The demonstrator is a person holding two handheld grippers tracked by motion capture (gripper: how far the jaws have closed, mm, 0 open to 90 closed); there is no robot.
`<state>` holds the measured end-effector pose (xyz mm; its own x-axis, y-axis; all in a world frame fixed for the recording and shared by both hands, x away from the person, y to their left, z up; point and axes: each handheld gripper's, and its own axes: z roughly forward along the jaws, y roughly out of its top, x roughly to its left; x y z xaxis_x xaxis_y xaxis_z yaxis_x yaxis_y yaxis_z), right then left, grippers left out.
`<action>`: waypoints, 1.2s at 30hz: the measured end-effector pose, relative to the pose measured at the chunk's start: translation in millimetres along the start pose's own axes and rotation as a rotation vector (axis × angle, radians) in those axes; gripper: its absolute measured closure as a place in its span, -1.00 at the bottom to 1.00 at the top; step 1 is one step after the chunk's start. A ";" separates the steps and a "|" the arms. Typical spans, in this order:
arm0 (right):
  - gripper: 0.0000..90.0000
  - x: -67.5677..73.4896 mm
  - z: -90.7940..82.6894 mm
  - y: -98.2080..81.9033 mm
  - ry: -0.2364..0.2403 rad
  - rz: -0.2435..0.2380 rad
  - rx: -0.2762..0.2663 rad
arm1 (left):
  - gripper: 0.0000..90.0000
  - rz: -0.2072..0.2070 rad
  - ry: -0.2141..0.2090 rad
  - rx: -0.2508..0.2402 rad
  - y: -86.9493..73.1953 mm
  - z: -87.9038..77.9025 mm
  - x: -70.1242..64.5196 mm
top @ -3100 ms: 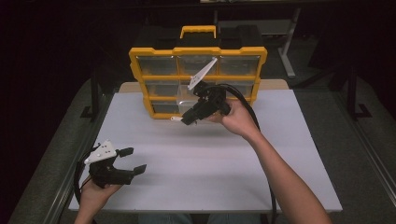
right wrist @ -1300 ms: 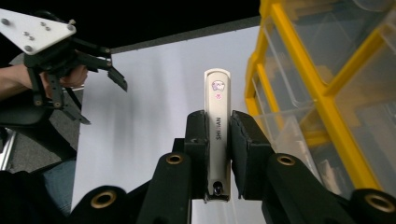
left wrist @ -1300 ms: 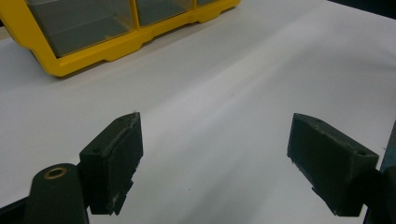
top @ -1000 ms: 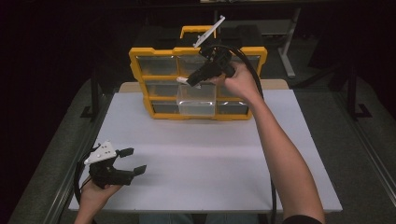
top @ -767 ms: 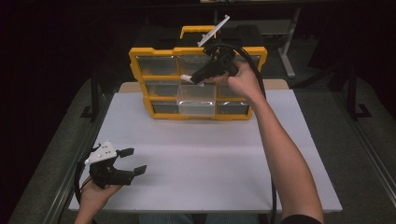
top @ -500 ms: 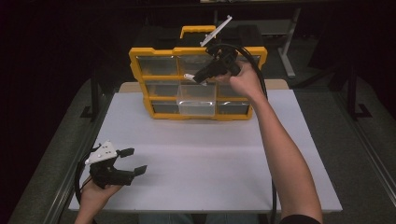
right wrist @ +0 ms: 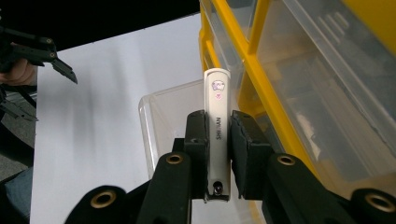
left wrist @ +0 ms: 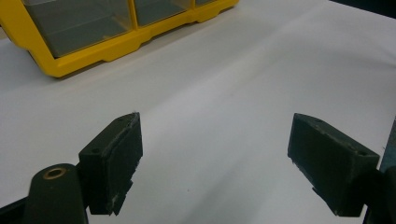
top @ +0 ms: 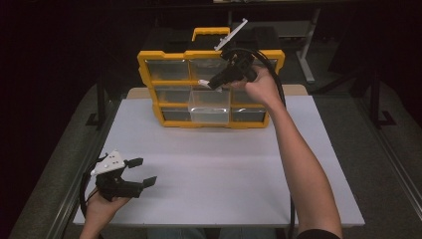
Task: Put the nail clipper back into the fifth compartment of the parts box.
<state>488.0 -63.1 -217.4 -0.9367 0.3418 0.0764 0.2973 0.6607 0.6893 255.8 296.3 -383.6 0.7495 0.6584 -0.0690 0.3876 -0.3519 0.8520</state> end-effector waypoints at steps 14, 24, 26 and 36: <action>0.68 -4.3 4.5 -8.4 -0.010 0.010 0.007 | -0.60 0.000 -0.002 -0.005 -0.3 1.3 0.2; 0.68 -4.9 7.8 -13.3 -0.015 0.013 0.010 | -0.60 0.000 -0.002 -0.005 -0.5 1.8 -0.1; 0.68 -4.6 8.9 -15.0 -0.014 0.015 0.012 | -0.60 0.000 -0.002 -0.004 -0.4 1.8 -0.1; 0.68 -5.1 14.3 -21.2 -0.013 0.017 0.022 | -0.60 -0.004 -0.004 0.001 -0.5 3.1 -0.7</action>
<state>489.1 -69.3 -242.7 -0.9291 0.3616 0.0779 0.3168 0.6691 0.6723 256.7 294.0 -385.5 0.7499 0.6573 -0.0746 0.3913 -0.3498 0.8512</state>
